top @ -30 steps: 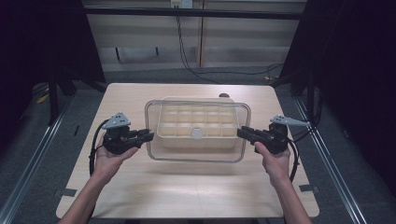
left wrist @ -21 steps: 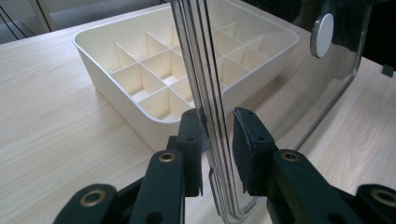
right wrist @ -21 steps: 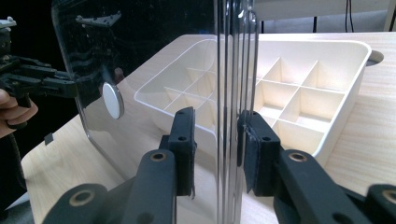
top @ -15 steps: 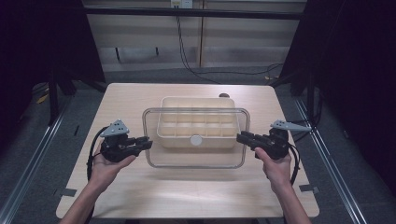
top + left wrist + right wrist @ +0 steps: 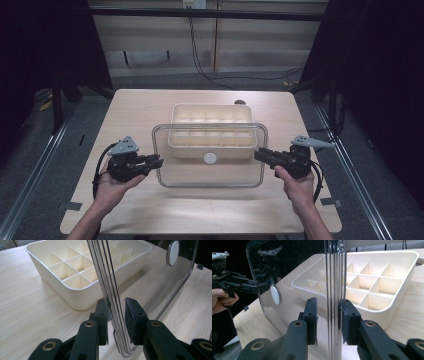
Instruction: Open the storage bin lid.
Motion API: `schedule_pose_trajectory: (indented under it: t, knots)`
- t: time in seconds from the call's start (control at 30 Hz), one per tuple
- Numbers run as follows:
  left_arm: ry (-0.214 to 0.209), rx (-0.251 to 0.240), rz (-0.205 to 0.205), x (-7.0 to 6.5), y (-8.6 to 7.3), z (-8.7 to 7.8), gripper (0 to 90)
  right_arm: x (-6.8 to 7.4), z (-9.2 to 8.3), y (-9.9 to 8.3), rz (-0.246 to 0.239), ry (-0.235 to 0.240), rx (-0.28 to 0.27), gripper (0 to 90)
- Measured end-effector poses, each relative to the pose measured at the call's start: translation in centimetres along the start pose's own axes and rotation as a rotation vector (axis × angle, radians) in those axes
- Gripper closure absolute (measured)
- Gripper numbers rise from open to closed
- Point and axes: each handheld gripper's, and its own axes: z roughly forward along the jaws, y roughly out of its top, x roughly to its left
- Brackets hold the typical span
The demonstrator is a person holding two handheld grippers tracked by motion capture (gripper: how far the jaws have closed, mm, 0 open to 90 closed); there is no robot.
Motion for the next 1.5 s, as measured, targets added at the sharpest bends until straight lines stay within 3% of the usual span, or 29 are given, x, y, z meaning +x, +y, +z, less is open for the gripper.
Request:
schedule_pose_trajectory:
  t: [0.53, 0.83, 1.17, 1.37, 1.5]
  knots:
    - [-0.027, 0.051, 0.013, -1.5, -1.5, -0.2, 73.0, 0.8, -1.4, -2.5, 0.023, 0.011, 0.034, 70.7]
    - [-0.049, 0.05, 0.014, -2.4, -2.6, -0.6, 73.7, 1.4, -2.0, -3.3, 0.024, 0.025, 0.05, 70.1]
    - [-0.046, 0.049, 0.005, -3.7, -3.1, -1.1, 73.4, 1.7, -2.7, -4.6, 0.045, 0.026, 0.067, 69.8]
    - [-0.059, 0.09, 0.007, -3.9, -3.9, -0.7, 73.1, 1.8, -2.9, -5.2, 0.046, 0.022, 0.082, 69.6]
    - [-0.072, 0.105, -0.013, -3.5, -4.5, -0.4, 72.7, 1.9, -2.4, -5.4, 0.036, 0.015, 0.104, 69.8]
